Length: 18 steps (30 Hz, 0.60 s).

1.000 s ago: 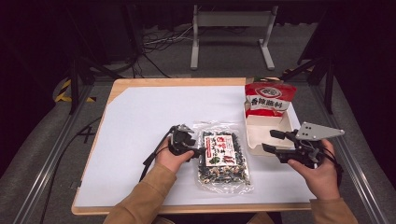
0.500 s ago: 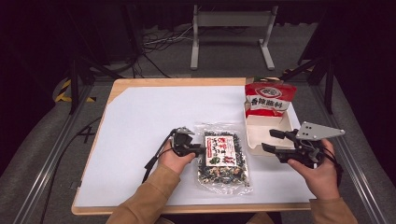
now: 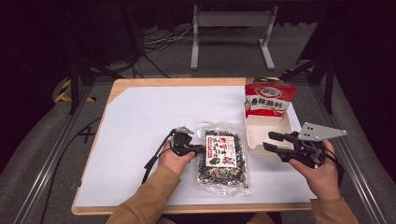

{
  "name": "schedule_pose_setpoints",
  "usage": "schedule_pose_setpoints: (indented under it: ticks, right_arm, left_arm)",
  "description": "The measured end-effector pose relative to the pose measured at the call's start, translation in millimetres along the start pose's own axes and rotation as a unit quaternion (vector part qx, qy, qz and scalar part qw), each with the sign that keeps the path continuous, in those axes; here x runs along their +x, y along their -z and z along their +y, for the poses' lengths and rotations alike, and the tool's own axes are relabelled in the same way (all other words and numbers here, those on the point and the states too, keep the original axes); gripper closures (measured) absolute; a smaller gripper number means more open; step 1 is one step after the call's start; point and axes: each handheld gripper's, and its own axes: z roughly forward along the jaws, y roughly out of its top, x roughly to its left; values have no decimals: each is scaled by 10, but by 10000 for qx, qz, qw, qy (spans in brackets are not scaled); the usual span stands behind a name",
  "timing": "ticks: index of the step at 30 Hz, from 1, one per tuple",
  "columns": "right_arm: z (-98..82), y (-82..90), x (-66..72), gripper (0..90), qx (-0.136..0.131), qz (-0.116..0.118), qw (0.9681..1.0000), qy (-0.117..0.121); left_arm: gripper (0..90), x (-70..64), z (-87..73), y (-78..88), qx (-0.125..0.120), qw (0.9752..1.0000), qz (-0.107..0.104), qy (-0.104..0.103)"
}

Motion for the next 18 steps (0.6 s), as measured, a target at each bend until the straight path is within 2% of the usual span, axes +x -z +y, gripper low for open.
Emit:
schedule_pose_setpoints:
  ticks: [3,8,14,17,18]
  right_arm:
    - [8,9,17,622,30,41,10000,5]
    - [13,1,29,627,30,60,10000,-47]
    - [33,-30,69,630,37,171,9997,-160]
    - [38,-42,80,630,63,188,9997,-171]
    - [41,-52,91,632,80,172,9997,-169]
  left_arm:
    - [879,24,19,82,19,10000,47,29]
    - [890,72,30,232,-155,9998,40,118]
    - [897,44,61,487,-552,9985,56,-8]
    - [897,44,63,559,-650,9979,19,-39]
    - [897,39,69,596,-675,9977,-5,-108]
